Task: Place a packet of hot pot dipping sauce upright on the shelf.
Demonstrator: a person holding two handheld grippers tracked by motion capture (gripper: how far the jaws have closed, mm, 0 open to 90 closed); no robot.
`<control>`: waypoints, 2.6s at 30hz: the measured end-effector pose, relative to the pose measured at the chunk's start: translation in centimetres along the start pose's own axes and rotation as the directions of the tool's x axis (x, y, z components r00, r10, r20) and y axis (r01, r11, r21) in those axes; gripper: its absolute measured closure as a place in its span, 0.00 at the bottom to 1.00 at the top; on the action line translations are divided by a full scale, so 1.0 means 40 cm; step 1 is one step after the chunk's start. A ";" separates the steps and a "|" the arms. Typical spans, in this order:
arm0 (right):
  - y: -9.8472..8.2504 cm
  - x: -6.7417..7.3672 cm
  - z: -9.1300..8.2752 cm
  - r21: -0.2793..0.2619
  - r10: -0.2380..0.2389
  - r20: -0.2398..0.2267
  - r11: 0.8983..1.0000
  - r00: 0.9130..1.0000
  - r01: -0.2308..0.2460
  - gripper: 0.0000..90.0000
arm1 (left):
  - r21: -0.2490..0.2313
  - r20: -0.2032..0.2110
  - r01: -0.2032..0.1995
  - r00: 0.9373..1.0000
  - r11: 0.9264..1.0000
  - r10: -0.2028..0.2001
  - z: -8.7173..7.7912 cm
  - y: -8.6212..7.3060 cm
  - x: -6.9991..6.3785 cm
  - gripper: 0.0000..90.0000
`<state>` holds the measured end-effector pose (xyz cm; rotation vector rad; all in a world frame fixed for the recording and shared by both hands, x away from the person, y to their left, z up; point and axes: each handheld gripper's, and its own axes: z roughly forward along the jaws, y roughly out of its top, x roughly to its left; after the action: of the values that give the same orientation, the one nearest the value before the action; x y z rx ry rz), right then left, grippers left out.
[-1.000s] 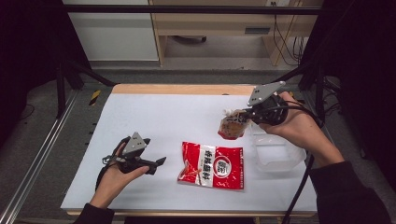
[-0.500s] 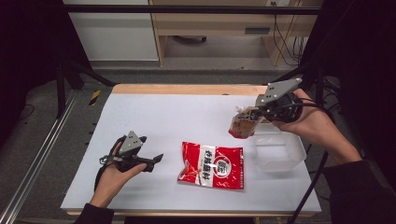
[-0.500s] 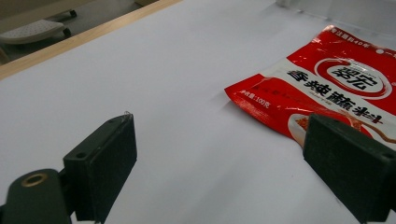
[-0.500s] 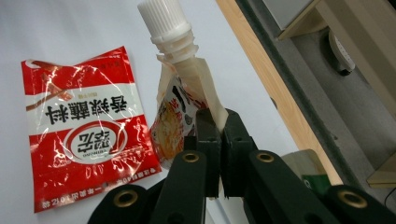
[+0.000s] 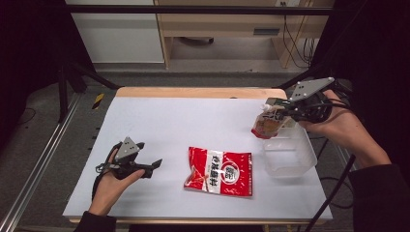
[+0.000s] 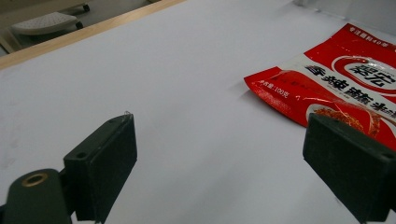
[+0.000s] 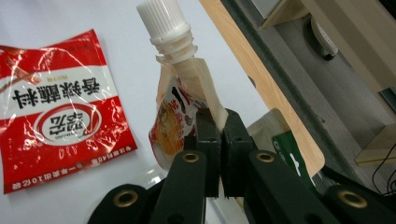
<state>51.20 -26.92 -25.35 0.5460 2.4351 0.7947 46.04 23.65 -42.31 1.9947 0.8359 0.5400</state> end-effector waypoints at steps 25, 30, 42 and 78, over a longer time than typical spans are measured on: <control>-0.111 -0.105 0.087 0.056 0.055 0.020 0.997 0.998 -0.056 0.98 | 0.044 0.010 -0.001 1.000 0.999 0.000 0.027 -0.036 -0.005 0.11; -0.122 -0.108 0.078 0.055 0.062 0.019 0.997 0.998 -0.063 0.98 | 0.045 0.013 0.001 1.000 0.999 -0.002 0.027 -0.037 -0.003 0.11; -0.147 -0.101 0.089 0.064 0.078 0.006 0.995 0.997 -0.078 0.98 | 0.049 0.014 -0.004 1.000 0.999 0.003 0.029 -0.037 -0.007 0.11; -0.190 -0.082 0.159 0.123 0.104 -0.027 0.987 0.994 -0.100 0.97 | 0.058 0.027 -0.010 1.000 0.998 0.009 0.035 -0.037 -0.012 0.11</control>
<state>55.88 -31.60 -33.45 0.7136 2.5156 0.7044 46.10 23.08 -44.34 2.0553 0.8348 0.4988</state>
